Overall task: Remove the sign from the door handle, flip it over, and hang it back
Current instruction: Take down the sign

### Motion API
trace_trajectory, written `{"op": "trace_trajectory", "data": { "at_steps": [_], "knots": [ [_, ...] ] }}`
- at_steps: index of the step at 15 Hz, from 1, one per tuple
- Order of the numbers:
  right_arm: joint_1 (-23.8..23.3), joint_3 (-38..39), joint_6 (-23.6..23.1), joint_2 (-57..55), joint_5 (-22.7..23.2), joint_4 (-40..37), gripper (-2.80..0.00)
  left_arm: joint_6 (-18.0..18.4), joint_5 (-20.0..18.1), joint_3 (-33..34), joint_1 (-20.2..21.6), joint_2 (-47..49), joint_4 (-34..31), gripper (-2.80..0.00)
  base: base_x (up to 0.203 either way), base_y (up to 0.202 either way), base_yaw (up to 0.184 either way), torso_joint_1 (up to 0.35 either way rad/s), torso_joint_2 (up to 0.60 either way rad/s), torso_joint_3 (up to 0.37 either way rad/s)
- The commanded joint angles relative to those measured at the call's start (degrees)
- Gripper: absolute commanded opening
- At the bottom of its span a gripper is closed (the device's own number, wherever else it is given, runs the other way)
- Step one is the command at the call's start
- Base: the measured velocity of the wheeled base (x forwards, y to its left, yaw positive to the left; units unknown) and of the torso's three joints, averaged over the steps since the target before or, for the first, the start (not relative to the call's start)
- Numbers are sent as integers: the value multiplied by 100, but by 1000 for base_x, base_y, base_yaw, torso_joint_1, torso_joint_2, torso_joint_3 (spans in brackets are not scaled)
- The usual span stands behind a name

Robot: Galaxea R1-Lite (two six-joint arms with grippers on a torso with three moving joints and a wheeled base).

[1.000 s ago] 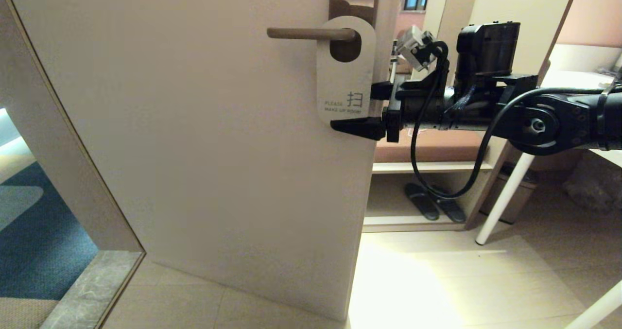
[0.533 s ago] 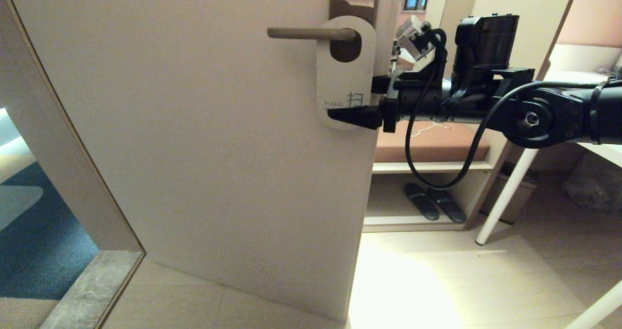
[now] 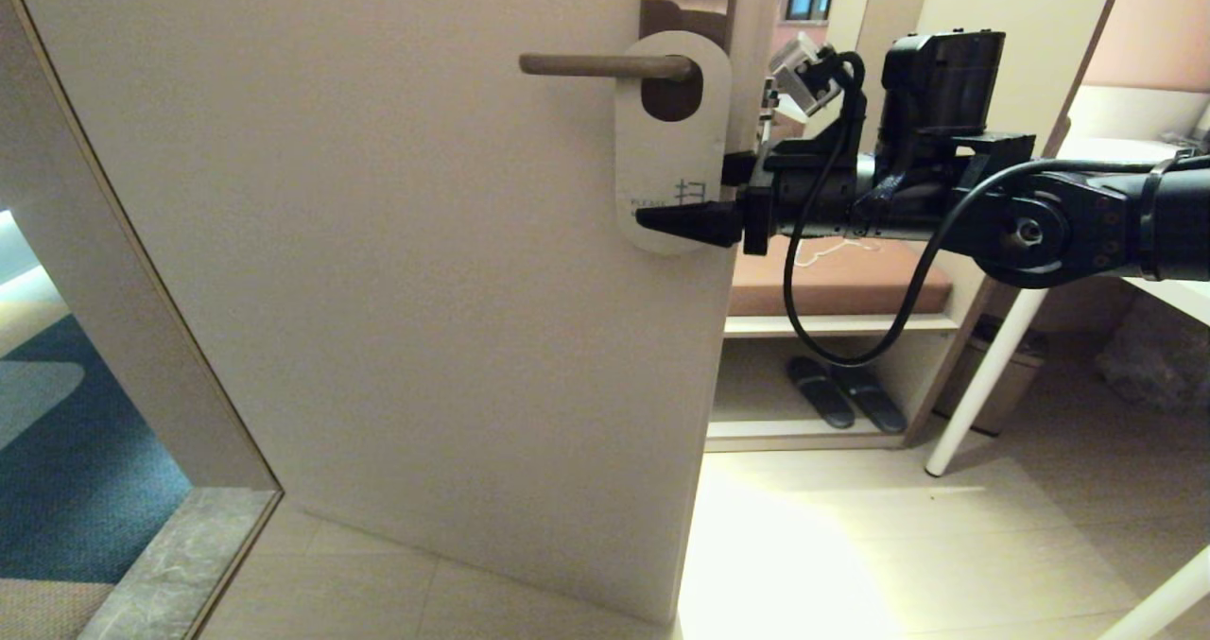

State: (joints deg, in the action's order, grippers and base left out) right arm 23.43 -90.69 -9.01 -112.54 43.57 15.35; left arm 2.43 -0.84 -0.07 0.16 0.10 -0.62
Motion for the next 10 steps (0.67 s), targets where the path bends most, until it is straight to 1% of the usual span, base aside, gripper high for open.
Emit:
{"op": "trace_trajectory", "data": {
  "at_steps": [1, 3, 4, 10],
  "knots": [
    [4, -99, 182, -52, 29, 12, 0, 3, -4, 7, 2, 8, -8, -280, 0, 0, 0, 0, 0, 0],
    [5, -338, 409, -145, 17, 12, 0, -1, 5, -1, 2, 8, 1, -280, 0, 0, 0, 0, 0, 0],
    [4, -426, 449, -187, 12, 12, 0, 4, -4, 1, 2, 8, 1, -280, 0, 0, 0, 0, 0, 0],
    [4, -520, 462, -319, 11, 12, 0, -5, 5, -1, 2, 8, 1, -280, 0, 0, 0, 0, 0, 0]
  ]
}}
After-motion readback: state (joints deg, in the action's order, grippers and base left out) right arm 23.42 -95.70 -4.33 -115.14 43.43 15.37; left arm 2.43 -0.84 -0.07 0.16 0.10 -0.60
